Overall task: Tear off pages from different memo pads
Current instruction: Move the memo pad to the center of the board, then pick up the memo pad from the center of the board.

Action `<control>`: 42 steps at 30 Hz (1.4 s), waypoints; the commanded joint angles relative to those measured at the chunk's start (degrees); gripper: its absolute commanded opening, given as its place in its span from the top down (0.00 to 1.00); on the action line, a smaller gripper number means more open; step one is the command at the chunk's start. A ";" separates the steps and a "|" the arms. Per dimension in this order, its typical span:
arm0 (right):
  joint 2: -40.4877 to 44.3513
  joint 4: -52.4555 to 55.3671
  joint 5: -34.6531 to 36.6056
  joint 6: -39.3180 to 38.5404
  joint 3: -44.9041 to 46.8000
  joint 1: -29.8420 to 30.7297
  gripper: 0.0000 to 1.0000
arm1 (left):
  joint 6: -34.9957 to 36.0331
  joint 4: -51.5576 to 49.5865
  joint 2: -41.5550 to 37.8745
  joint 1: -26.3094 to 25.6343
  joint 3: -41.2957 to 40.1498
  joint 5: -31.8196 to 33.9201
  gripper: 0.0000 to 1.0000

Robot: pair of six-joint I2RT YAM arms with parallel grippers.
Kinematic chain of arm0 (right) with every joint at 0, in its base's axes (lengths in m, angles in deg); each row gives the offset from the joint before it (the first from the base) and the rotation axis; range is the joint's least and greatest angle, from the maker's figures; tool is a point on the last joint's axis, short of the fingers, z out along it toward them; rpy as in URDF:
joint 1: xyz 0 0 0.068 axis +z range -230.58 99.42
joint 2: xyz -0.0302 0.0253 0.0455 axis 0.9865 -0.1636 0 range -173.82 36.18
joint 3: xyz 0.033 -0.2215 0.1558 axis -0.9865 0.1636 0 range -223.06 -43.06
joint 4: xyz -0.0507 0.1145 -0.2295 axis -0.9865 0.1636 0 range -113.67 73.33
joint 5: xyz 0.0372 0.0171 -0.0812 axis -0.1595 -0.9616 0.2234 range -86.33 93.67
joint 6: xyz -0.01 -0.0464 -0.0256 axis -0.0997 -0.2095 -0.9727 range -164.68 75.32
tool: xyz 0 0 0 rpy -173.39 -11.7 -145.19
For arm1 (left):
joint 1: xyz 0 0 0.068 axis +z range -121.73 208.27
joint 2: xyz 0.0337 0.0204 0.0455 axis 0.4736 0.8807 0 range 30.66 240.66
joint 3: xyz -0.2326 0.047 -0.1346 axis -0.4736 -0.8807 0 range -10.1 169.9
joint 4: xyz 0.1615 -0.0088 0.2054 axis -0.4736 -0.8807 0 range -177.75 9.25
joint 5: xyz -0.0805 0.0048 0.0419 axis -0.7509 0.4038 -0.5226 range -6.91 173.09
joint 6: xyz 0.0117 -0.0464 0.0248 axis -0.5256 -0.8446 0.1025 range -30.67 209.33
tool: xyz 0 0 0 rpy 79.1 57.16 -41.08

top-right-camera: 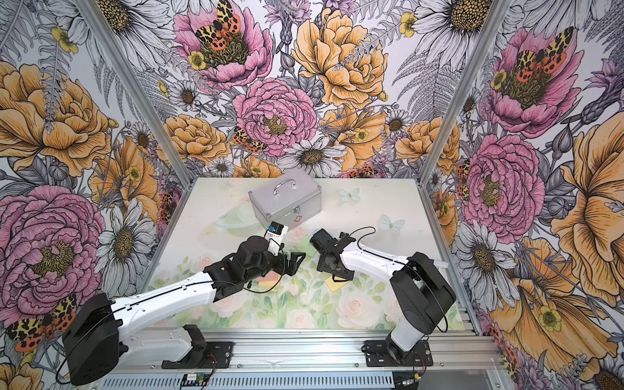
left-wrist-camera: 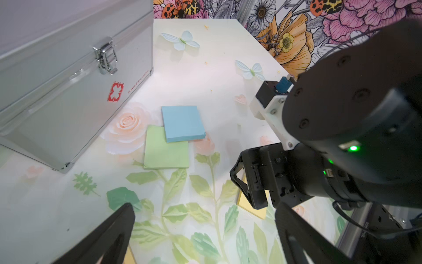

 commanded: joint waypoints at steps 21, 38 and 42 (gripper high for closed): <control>-5.21 -5.77 -0.46 -4.80 -5.29 4.91 0.26 | 0.61 2.86 -7.20 -0.04 -4.33 11.96 0.01; 35.18 5.85 11.63 -18.44 7.23 -15.74 0.14 | -0.53 -13.43 24.47 -8.18 19.82 -7.66 0.01; 40.67 6.70 11.67 -20.05 9.54 -17.26 0.15 | -2.41 -22.53 36.48 -8.31 29.56 -14.82 0.05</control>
